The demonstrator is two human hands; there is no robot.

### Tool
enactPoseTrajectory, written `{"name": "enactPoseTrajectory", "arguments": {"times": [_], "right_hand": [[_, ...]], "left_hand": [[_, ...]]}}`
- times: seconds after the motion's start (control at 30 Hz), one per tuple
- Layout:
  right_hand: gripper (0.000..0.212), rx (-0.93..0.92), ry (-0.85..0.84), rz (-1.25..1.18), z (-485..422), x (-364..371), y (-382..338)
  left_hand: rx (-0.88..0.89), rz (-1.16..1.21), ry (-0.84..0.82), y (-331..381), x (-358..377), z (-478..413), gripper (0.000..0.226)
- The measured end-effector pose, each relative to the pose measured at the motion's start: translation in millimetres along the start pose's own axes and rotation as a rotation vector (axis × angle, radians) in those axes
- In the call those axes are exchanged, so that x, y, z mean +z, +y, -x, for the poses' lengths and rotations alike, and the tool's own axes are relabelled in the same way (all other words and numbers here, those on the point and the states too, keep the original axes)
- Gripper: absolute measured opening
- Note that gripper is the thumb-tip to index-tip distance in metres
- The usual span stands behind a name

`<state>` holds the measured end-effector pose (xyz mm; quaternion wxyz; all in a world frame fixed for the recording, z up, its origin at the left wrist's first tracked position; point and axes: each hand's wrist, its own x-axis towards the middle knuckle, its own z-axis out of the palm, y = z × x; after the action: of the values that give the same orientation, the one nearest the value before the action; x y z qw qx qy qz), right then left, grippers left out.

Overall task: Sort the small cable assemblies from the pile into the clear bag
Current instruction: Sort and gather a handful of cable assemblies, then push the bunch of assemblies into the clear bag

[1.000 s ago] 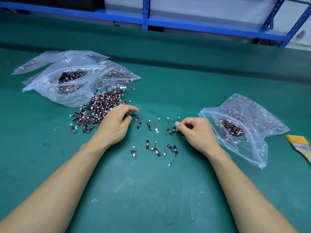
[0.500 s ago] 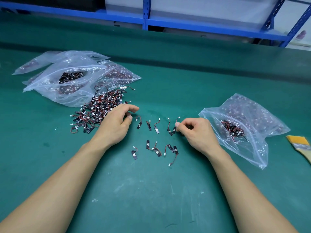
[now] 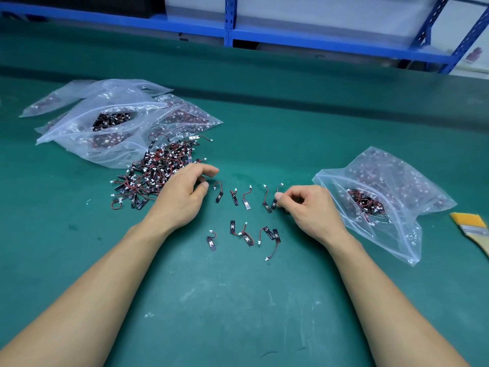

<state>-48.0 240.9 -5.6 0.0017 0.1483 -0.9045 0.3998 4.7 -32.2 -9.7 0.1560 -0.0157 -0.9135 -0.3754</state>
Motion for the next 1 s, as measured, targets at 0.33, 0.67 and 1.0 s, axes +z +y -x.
{"name": "enactPoseTrajectory", "arguments": {"times": [0.33,0.67,1.0], "right_hand": [[0.03,-0.007,-0.007,0.007,0.8,-1.4,-2.2],[0.03,-0.011,-0.009,0.012,0.8,-1.2,-1.7],[0.03,-0.009,-0.015,0.01,0.6,-0.6,-1.0]], "left_hand": [[-0.005,-0.01,-0.011,2.9,-1.2,0.8,0.034],[0.005,-0.055,-0.029,2.7,-1.0,1.7,0.031],[0.183,-0.181,-0.079,10.4,-0.2,4.9,0.026]]}}
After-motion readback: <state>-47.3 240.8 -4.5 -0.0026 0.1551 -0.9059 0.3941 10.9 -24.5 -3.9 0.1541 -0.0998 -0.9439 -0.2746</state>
